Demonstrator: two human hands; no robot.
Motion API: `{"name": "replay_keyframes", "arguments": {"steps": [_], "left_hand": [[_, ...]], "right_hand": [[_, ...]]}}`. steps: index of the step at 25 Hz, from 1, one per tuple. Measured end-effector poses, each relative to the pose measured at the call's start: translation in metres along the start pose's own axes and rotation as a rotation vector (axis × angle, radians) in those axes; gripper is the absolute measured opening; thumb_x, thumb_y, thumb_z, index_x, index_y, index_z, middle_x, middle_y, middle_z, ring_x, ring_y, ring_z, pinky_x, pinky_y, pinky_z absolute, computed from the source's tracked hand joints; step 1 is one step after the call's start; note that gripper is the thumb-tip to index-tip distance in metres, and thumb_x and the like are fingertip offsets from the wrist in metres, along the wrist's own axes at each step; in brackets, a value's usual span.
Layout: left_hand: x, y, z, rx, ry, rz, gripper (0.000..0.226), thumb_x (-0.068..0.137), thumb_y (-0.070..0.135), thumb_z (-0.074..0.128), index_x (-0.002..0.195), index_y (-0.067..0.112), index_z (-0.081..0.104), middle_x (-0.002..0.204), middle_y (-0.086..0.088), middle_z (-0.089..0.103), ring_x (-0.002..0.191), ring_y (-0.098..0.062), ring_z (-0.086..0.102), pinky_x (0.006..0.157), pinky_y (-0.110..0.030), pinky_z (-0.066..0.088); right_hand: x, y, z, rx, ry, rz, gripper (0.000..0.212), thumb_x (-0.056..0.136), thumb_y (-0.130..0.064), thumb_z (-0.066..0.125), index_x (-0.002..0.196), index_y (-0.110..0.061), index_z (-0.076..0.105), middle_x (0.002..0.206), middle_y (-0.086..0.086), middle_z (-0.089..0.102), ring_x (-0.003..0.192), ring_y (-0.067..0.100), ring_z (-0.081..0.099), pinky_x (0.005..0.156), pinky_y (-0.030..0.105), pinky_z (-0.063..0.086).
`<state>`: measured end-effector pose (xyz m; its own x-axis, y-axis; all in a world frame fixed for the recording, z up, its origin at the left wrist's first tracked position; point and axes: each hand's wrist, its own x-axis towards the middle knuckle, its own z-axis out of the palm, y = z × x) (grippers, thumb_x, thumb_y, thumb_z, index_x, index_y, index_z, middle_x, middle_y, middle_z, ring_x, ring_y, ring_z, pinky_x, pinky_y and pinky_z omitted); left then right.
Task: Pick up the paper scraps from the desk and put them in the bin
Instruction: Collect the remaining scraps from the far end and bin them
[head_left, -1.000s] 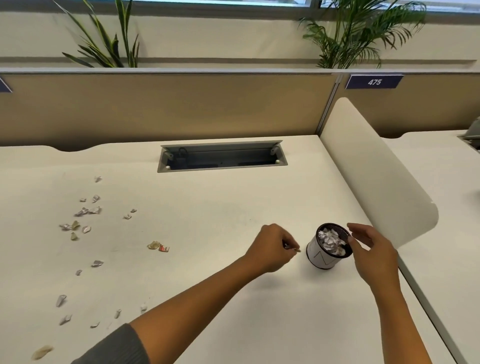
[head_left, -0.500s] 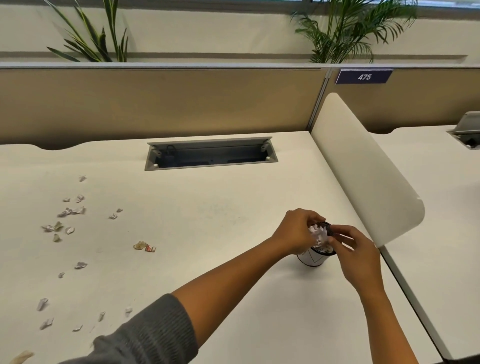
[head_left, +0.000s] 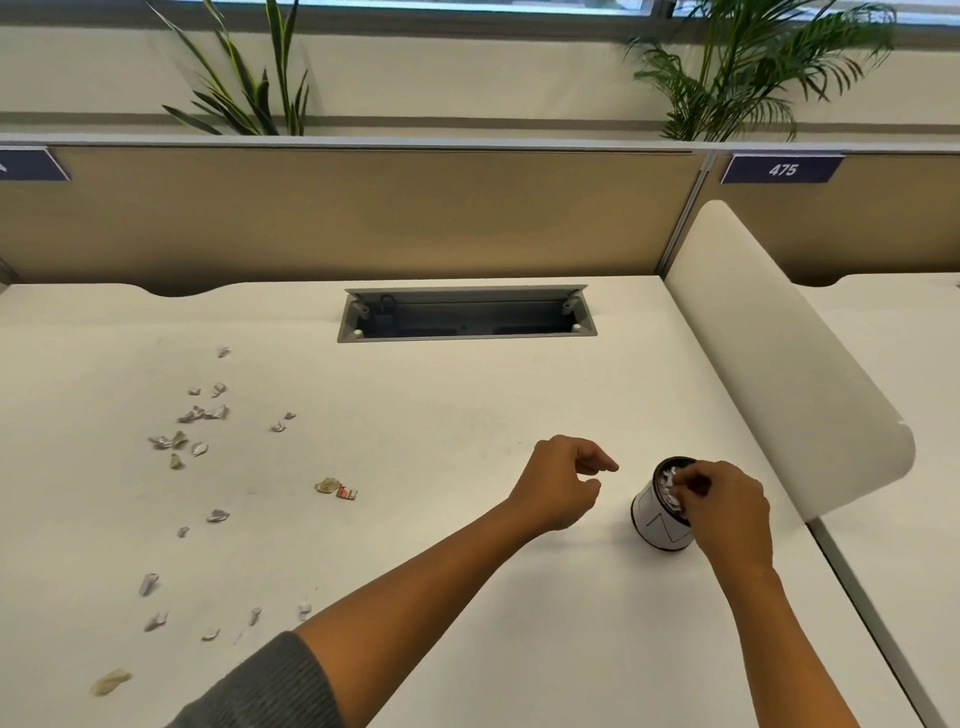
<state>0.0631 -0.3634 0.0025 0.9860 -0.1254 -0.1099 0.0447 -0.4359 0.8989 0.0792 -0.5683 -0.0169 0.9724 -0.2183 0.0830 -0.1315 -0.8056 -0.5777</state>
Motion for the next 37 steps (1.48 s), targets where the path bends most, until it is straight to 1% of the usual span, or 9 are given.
{"name": "replay_keyframes", "arguments": {"steps": [3,6,11,18,23,27,30,33,37], "left_hand": [[-0.010,-0.014,-0.017,0.010,0.024,-0.032,0.029,0.082,0.003,0.056,0.096,0.020,0.074,0.103,0.008,0.073,0.099,-0.003,0.065,0.071,-0.009,0.048],[-0.020,-0.029,-0.036,0.035,0.043,-0.039,0.026,0.083,0.006,0.057,0.095,0.022,0.074,0.102,0.010,0.073,0.097,-0.002,0.065,0.070,-0.002,0.044],[-0.046,-0.066,-0.074,0.081,0.092,-0.096,0.023,0.083,0.011,0.060,0.093,0.026,0.075,0.099,0.014,0.073,0.093,0.002,0.065,0.071,-0.003,0.043],[-0.105,-0.137,-0.130,0.151,0.210,-0.230,0.023,0.085,0.013,0.060,0.098,0.026,0.072,0.105,0.013,0.070,0.104,-0.004,0.062,0.087,-0.018,0.048],[-0.138,-0.178,-0.170,0.321,0.357,-0.331,0.038,0.089,0.016,0.059,0.127,0.019,0.058,0.135,0.005,0.056,0.127,-0.013,0.051,0.105,-0.023,0.038],[-0.165,-0.210,-0.208,0.565,0.312,-0.400,0.052,0.098,0.011,0.040,0.149,0.014,0.032,0.158,-0.003,0.027,0.149,-0.019,0.019,0.118,-0.032,0.023],[-0.191,-0.230,-0.224,0.713,0.250,-0.488,0.057,0.099,0.010,0.034,0.153,0.020,0.020,0.162,0.002,0.013,0.151,-0.021,0.003,0.121,-0.046,0.017],[-0.213,-0.239,-0.225,0.728,0.240,-0.512,0.057,0.099,0.009,0.031,0.153,0.021,0.019,0.162,0.005,0.011,0.151,-0.017,0.003,0.120,-0.053,0.011],[-0.237,-0.241,-0.227,0.772,0.292,-0.481,0.051,0.100,0.016,0.032,0.151,0.014,0.026,0.159,0.001,0.021,0.146,-0.016,0.024,0.116,-0.047,0.022]], "right_hand": [[0.000,-0.004,0.002,-0.113,-0.058,0.043,0.016,0.083,-0.001,0.069,0.094,-0.009,0.077,0.096,0.018,0.074,0.084,0.038,0.067,0.071,0.032,0.050],[0.002,-0.013,0.000,-0.163,-0.117,0.096,0.023,0.088,-0.001,0.061,0.100,-0.012,0.077,0.104,0.021,0.071,0.090,0.041,0.065,0.076,0.039,0.054],[0.000,-0.029,-0.007,-0.145,0.011,0.165,0.029,0.087,0.003,0.055,0.100,-0.012,0.076,0.100,0.020,0.070,0.086,0.041,0.063,0.066,0.036,0.048],[-0.023,-0.074,0.020,-0.107,0.048,-0.024,0.024,0.091,-0.002,0.056,0.112,-0.004,0.067,0.111,0.022,0.061,0.103,0.042,0.054,0.082,0.044,0.047],[-0.047,-0.109,0.069,-0.030,-0.191,-0.204,0.025,0.091,-0.006,0.061,0.116,-0.008,0.064,0.115,0.016,0.061,0.108,0.036,0.054,0.088,0.037,0.040],[-0.082,-0.136,0.112,0.030,-0.462,-0.334,0.024,0.094,-0.013,0.060,0.118,-0.016,0.062,0.120,0.003,0.060,0.113,0.022,0.054,0.093,0.034,0.046],[-0.107,-0.154,0.143,0.014,-0.652,-0.413,0.028,0.096,-0.019,0.058,0.124,-0.021,0.058,0.130,-0.003,0.056,0.117,0.015,0.055,0.099,0.027,0.045],[-0.124,-0.172,0.166,0.012,-0.734,-0.494,0.038,0.096,-0.023,0.058,0.133,-0.023,0.050,0.140,-0.006,0.045,0.124,0.013,0.051,0.097,0.018,0.037],[-0.132,-0.195,0.191,0.033,-0.794,-0.604,0.050,0.096,-0.022,0.057,0.141,-0.021,0.038,0.149,-0.005,0.032,0.127,0.015,0.048,0.096,0.018,0.034]]}}
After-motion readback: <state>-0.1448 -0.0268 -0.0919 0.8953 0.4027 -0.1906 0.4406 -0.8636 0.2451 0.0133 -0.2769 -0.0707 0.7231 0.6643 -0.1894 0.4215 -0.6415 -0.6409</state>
